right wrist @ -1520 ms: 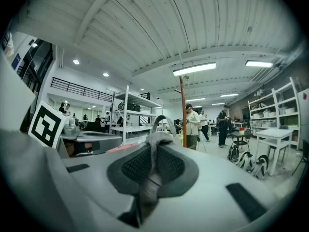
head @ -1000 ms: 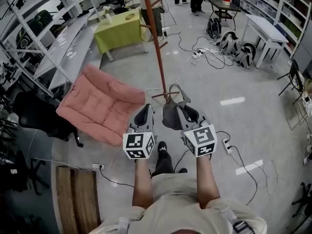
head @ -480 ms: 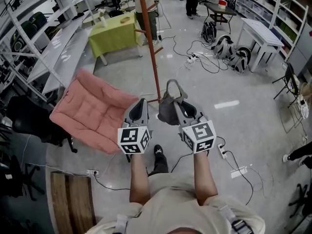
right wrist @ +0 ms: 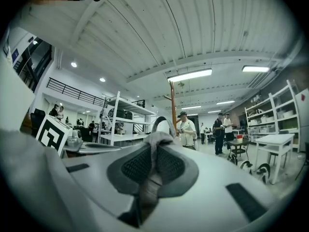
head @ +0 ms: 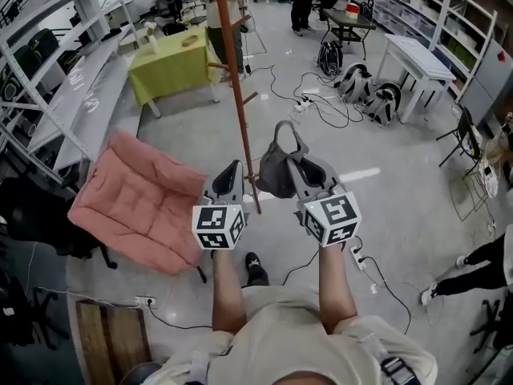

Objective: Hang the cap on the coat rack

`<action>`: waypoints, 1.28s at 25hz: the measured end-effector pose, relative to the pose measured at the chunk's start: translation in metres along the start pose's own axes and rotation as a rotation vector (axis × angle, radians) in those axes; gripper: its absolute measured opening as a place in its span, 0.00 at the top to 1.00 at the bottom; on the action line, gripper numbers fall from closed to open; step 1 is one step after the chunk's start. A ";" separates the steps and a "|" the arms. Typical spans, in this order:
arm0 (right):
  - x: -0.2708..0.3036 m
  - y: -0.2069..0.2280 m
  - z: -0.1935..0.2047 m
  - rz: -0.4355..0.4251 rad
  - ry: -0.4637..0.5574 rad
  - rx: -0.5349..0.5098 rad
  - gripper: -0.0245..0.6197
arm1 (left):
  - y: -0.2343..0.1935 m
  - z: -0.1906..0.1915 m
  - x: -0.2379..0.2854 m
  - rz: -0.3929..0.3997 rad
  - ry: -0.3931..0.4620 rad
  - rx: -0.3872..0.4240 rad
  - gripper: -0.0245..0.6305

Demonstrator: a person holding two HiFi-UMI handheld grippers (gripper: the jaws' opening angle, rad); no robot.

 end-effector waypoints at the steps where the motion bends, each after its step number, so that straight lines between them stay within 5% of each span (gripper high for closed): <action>1: 0.008 0.003 0.000 0.006 0.000 -0.001 0.93 | -0.006 0.003 0.006 0.005 -0.007 -0.002 0.95; 19: 0.142 -0.001 -0.007 0.046 0.036 0.037 0.93 | -0.128 0.015 0.086 0.058 -0.045 -0.040 0.95; 32: 0.183 -0.001 -0.015 0.085 0.085 0.095 0.93 | -0.131 0.000 0.122 0.173 -0.017 -0.033 0.95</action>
Point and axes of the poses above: the fingertips, and each gripper's own axes: x forward along the fingers, y to its right, z out of its underside, the point moved 1 cm from there along -x, backward along the fingers, and after that the axes turned 13 degrees about z, right-handed, at the moved point
